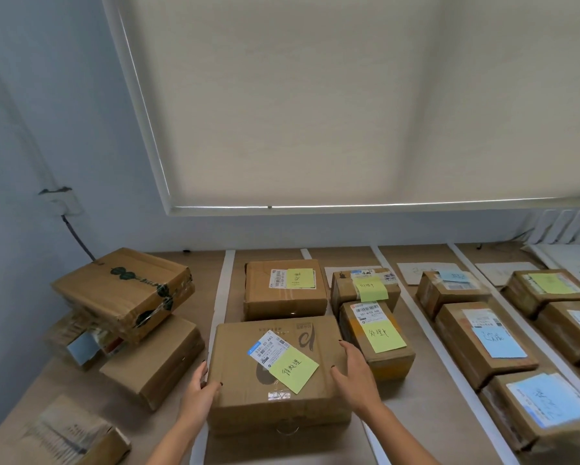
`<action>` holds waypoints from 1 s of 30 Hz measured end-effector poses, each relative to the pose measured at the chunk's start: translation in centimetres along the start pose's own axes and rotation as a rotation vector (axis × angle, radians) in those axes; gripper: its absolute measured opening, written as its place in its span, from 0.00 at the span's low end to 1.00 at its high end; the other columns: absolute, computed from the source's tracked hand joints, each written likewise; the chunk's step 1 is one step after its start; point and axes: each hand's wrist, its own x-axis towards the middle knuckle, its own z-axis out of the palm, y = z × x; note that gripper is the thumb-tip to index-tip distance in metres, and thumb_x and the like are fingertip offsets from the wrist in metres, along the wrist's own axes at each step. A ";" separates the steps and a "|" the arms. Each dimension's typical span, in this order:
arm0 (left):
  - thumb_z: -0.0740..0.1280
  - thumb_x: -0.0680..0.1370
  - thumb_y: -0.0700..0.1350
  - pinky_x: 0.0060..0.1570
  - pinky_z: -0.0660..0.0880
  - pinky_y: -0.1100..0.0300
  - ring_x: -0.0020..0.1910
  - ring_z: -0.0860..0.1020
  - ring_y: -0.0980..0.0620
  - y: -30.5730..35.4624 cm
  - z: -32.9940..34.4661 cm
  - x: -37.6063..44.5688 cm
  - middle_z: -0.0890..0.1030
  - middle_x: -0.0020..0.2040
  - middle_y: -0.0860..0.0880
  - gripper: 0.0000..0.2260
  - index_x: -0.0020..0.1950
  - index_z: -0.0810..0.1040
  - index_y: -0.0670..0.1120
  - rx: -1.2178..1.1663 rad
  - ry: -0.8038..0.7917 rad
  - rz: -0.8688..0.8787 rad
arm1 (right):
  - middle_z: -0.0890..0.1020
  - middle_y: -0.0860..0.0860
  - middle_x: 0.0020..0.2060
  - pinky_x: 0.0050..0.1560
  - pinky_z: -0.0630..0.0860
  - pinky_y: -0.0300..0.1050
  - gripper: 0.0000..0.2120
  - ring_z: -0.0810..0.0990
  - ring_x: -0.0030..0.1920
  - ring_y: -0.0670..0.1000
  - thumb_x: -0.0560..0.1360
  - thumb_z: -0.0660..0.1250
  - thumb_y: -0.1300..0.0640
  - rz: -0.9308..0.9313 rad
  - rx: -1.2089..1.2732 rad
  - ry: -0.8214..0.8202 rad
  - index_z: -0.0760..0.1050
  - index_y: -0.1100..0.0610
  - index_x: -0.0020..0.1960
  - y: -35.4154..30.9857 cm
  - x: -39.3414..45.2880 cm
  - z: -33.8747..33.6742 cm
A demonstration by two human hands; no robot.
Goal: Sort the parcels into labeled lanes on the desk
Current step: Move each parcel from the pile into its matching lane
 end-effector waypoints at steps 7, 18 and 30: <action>0.63 0.78 0.37 0.65 0.68 0.50 0.69 0.67 0.44 4.7 -1.8 -6.4 0.68 0.71 0.44 0.24 0.73 0.63 0.44 0.125 0.015 0.205 | 0.65 0.50 0.72 0.69 0.65 0.47 0.30 0.64 0.72 0.50 0.75 0.66 0.58 -0.136 -0.061 -0.013 0.58 0.51 0.74 -5.5 -4.2 -3.7; 0.61 0.76 0.32 0.65 0.69 0.51 0.68 0.69 0.46 6.5 -8.2 -14.8 0.71 0.68 0.44 0.21 0.68 0.69 0.46 0.175 0.080 0.392 | 0.70 0.51 0.68 0.51 0.69 0.35 0.27 0.70 0.66 0.50 0.74 0.67 0.59 -0.301 -0.059 -0.014 0.63 0.52 0.71 -12.3 -13.0 -3.8; 0.61 0.76 0.33 0.54 0.71 0.58 0.61 0.73 0.48 -0.4 -25.3 -7.5 0.74 0.64 0.44 0.19 0.66 0.71 0.45 0.214 0.148 0.315 | 0.70 0.54 0.67 0.66 0.70 0.50 0.24 0.70 0.65 0.53 0.74 0.64 0.61 -0.259 -0.019 -0.160 0.65 0.56 0.69 -20.6 -17.1 12.3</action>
